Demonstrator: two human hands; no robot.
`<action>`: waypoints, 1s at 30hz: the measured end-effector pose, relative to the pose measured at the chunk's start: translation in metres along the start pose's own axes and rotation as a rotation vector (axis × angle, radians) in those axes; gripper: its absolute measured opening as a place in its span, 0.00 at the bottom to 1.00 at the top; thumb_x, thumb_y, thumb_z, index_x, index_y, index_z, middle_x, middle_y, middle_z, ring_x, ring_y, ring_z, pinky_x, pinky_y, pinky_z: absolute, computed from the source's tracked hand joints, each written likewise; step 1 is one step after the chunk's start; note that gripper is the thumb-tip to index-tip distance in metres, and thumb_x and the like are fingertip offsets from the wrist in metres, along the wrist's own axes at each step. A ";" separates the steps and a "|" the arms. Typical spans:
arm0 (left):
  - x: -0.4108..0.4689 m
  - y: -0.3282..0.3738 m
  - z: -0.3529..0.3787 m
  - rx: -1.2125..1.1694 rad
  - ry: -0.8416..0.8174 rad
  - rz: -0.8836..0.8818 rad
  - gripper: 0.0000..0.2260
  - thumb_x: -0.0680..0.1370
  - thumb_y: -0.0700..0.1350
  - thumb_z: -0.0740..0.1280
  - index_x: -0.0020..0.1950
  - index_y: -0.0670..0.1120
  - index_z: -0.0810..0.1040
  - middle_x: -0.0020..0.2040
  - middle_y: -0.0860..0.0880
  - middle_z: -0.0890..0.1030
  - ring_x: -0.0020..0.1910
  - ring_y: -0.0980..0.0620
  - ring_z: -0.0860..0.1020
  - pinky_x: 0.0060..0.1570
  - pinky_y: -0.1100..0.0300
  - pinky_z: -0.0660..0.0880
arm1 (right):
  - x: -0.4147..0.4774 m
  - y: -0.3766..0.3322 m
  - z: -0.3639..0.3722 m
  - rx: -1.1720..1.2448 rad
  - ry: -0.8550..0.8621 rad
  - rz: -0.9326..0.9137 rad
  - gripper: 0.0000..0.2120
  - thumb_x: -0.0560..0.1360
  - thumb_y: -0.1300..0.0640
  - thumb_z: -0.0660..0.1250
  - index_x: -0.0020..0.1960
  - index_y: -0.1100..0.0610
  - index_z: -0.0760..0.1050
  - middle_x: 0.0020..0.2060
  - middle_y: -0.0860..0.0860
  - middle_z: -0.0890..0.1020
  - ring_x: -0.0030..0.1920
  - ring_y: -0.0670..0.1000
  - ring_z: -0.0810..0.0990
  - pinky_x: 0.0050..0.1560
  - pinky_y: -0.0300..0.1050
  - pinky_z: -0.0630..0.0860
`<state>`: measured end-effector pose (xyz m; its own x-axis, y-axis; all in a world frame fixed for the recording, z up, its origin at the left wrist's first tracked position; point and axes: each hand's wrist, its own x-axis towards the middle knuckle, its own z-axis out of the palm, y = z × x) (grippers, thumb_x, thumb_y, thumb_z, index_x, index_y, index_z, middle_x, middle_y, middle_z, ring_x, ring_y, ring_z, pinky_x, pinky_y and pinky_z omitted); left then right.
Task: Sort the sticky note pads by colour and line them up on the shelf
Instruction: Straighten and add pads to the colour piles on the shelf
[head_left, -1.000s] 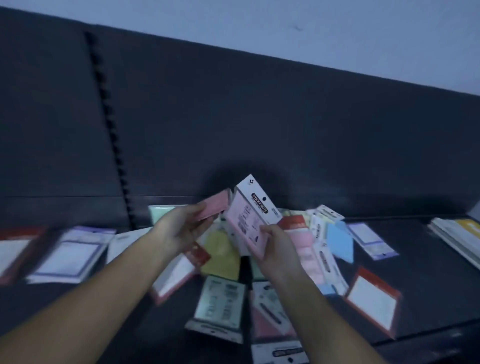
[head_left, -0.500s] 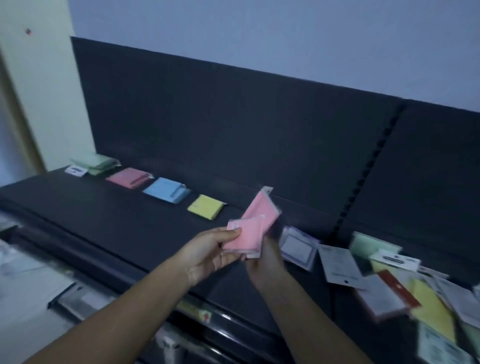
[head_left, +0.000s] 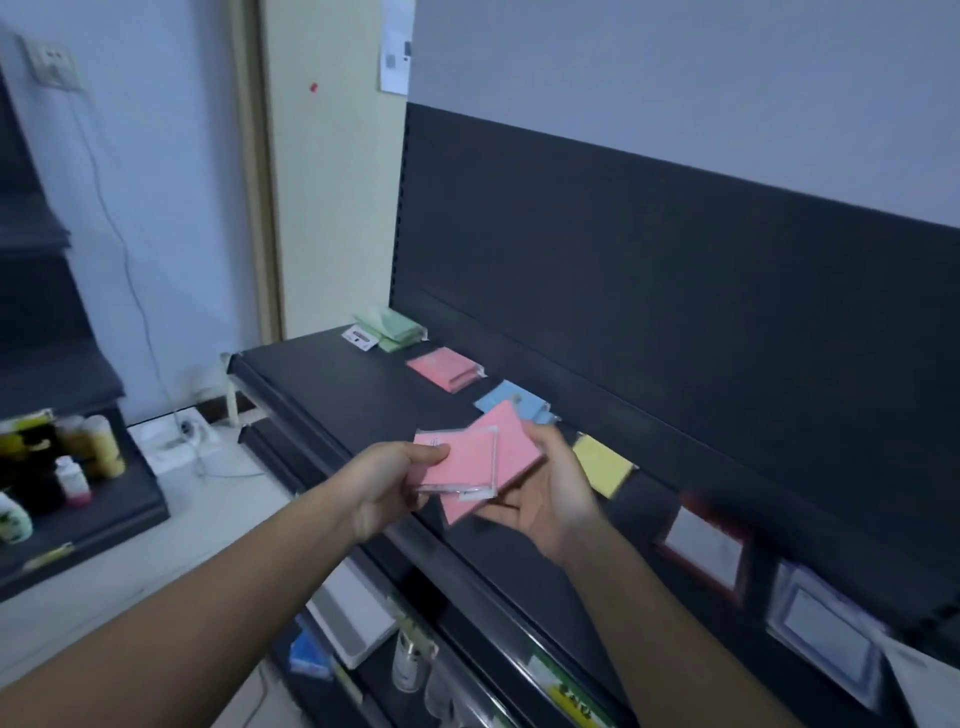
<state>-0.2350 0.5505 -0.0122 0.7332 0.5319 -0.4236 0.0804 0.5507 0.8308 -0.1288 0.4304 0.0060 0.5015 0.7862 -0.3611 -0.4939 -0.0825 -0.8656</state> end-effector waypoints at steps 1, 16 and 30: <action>0.008 0.004 -0.008 -0.032 0.031 0.012 0.05 0.79 0.40 0.61 0.47 0.44 0.76 0.34 0.49 0.81 0.32 0.54 0.73 0.30 0.64 0.62 | 0.011 0.001 0.005 -0.003 0.015 -0.024 0.15 0.78 0.50 0.58 0.56 0.56 0.77 0.47 0.56 0.85 0.46 0.55 0.84 0.40 0.50 0.81; 0.160 0.094 -0.032 -0.156 0.181 0.169 0.13 0.74 0.31 0.63 0.58 0.34 0.73 0.52 0.33 0.77 0.40 0.42 0.78 0.28 0.56 0.78 | 0.175 -0.026 0.021 0.101 0.263 -0.073 0.13 0.75 0.69 0.55 0.44 0.61 0.78 0.33 0.54 0.84 0.39 0.52 0.82 0.31 0.42 0.79; 0.254 0.127 -0.059 0.447 0.098 0.471 0.12 0.72 0.32 0.69 0.53 0.43 0.75 0.46 0.47 0.77 0.42 0.51 0.76 0.37 0.66 0.76 | 0.261 -0.043 0.049 0.209 0.524 -0.182 0.14 0.76 0.69 0.56 0.57 0.59 0.75 0.44 0.54 0.82 0.42 0.50 0.80 0.34 0.42 0.79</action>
<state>-0.0781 0.7933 -0.0358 0.6956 0.7184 0.0092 0.0540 -0.0651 0.9964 -0.0113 0.6688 -0.0341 0.8488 0.3648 -0.3827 -0.4699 0.1889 -0.8623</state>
